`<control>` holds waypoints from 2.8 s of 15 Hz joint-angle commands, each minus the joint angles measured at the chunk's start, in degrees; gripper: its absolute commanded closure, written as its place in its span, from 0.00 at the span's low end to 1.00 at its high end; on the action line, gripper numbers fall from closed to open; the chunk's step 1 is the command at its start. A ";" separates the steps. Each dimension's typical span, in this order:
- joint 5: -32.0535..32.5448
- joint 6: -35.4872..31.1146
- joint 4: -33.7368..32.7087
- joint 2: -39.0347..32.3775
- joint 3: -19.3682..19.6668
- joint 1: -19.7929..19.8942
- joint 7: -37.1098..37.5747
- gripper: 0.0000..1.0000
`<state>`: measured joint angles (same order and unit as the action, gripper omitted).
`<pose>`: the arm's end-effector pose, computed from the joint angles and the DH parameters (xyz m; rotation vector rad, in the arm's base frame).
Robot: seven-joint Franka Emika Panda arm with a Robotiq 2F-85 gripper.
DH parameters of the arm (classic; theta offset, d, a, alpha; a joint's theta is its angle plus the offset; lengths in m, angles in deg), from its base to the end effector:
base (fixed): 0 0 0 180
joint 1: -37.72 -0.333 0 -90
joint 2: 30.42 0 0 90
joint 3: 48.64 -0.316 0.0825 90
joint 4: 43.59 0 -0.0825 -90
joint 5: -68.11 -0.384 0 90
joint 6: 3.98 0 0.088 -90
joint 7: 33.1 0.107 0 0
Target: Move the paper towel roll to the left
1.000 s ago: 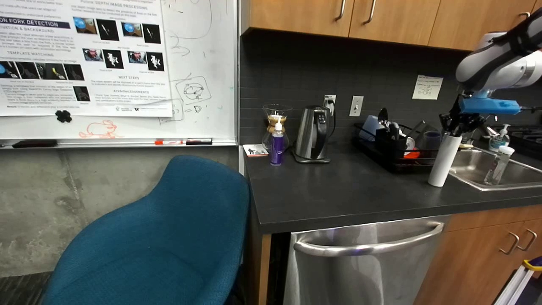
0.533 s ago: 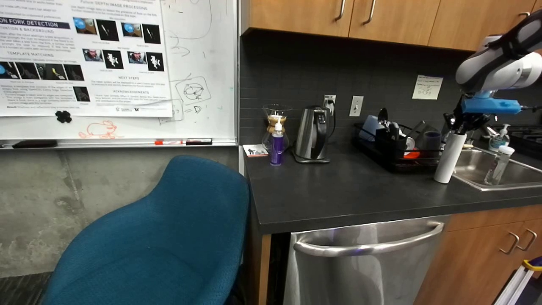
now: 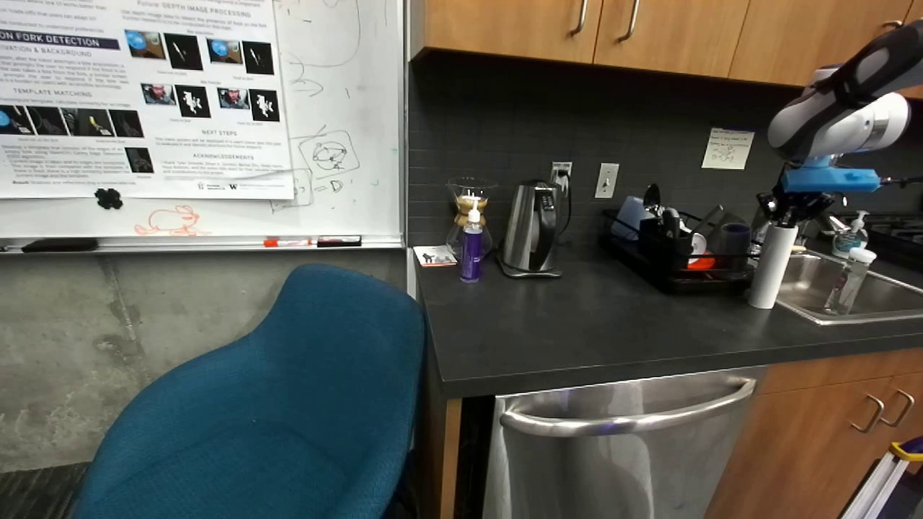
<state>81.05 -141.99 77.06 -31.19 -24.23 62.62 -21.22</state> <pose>0.3725 -0.4344 0.4415 2.5641 -1.2719 0.3120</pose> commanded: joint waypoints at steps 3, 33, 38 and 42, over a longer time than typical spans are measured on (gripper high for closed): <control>-0.71 1.73 -5.58 -4.59 0.61 0.07 1.00 0.50; -7.04 5.93 -11.22 -5.60 1.67 0.49 -0.34 1.00; -7.00 6.85 -10.45 -4.52 2.01 0.69 -0.59 1.00; -7.10 7.02 -9.98 -4.28 2.25 0.76 -0.47 1.00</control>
<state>74.27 -135.88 65.89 -37.34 -21.97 63.11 -21.12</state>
